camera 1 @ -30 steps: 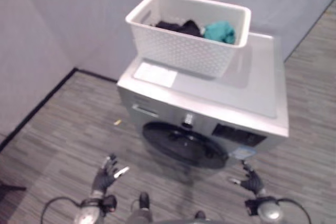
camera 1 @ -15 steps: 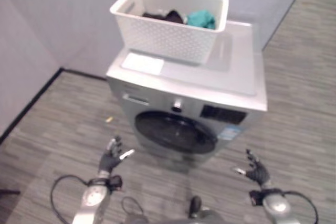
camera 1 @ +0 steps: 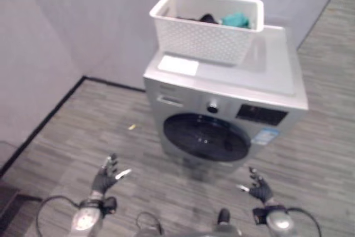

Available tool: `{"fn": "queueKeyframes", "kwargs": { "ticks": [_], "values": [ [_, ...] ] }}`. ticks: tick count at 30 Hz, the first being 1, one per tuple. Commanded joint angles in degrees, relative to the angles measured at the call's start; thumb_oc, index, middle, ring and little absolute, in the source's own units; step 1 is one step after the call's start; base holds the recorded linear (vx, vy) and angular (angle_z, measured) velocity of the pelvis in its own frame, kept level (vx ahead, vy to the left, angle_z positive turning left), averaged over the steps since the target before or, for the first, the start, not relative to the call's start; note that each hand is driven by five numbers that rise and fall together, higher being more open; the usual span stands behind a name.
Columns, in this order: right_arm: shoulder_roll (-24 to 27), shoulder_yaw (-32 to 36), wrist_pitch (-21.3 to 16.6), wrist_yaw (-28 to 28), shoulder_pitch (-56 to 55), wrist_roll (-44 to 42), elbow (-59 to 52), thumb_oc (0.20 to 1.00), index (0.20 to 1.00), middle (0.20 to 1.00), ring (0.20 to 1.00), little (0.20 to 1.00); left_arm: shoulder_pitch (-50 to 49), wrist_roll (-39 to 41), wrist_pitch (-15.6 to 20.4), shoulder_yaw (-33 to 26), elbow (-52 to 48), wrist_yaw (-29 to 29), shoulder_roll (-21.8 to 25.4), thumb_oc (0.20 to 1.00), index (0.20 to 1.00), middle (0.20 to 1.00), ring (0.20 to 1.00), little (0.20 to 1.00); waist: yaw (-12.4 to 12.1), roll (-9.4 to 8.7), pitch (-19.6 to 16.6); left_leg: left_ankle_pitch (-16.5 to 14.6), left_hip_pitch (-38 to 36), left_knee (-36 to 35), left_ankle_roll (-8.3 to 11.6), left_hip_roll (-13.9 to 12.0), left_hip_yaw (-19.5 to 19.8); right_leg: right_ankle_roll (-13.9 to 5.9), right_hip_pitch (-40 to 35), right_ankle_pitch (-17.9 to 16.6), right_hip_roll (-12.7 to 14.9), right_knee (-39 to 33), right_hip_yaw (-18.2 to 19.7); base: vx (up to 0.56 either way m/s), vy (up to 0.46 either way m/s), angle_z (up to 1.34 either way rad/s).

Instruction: Grab the laundry basket,head to the washer,open it,put in the laundry and shut it.

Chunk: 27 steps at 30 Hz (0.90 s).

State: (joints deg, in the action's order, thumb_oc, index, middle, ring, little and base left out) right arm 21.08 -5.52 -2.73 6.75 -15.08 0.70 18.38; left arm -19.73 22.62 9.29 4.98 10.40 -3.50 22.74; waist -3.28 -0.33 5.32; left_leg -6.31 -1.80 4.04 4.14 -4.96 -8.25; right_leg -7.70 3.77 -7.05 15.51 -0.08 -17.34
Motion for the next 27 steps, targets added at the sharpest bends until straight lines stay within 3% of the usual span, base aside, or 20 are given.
{"fn": "queueKeyframes", "kwargs": {
  "ticks": [1,9,14,18,27],
  "values": [
    [3.4,1.3,-1.9,2.3,4.2,2.8,-3.7,1.0,1.0,1.0,1.0,1.0,0.2,-1.0,3.0,-1.0,-4.0,-0.2,0.5,1.0,1.0,1.0,1.0,1.0,-1.3,0.22,-0.8,-1.5,4.2,2.5,-4.63,-0.1,1.9,-0.6,-6.5,8.5,0.5,2.7,-1.7,-0.07,-0.172,0.01],
    [5.9,4.3,-1.7,4.2,4.4,3.5,-2.9,1.0,1.0,1.0,1.0,1.0,1.4,-1.7,2.5,1.5,-4.2,0.7,-0.2,1.0,1.0,1.0,1.0,1.0,-0.8,-0.57,-1.8,3.0,3.9,-3.3,-2.63,-1.9,4.4,0.0,-8.8,8.7,-1.9,-1.4,-5.9,-0.03,-0.09,0.17],
    [6.5,3.8,-1.3,5.7,6.3,4.2,-0.2,1.0,1.0,1.0,1.0,1.0,1.0,-1.7,2.2,2.8,-4.9,1.8,-0.1,1.0,1.0,1.0,1.0,1.0,-2.0,-0.34,-1.8,5.2,3.6,-6.6,-2.06,-1.9,6.6,0.3,-9.8,9.0,-2.3,-1.8,-8.6,0.0,-0.024,0.32],
    [7.3,3.9,-0.9,7.7,9.4,3.4,3.5,1.0,1.0,1.0,1.0,1.0,0.4,-0.9,1.8,3.3,-5.8,2.4,0.1,1.0,1.0,1.0,1.0,1.0,-4.0,0.54,-1.2,7.0,5.0,-8.3,-1.68,-1.2,9.3,0.38,-10.2,9.0,-2.2,-2.1,-11.7,-0.02,-0.003,0.39],
    [9.9,6.3,0.1,11.4,13.6,4.1,7.4,1.0,1.0,1.0,1.0,1.0,-0.3,0.5,1.6,2.7,-6.6,3.4,1.5,1.0,1.0,1.0,1.0,1.0,-5.7,2.7,0.6,7.6,8.0,-8.8,-0.74,-0.4,11.9,0.36,-9.0,10.6,-1.8,-1.2,-13.6,-0.01,-0.01,0.29]
  ]
}}
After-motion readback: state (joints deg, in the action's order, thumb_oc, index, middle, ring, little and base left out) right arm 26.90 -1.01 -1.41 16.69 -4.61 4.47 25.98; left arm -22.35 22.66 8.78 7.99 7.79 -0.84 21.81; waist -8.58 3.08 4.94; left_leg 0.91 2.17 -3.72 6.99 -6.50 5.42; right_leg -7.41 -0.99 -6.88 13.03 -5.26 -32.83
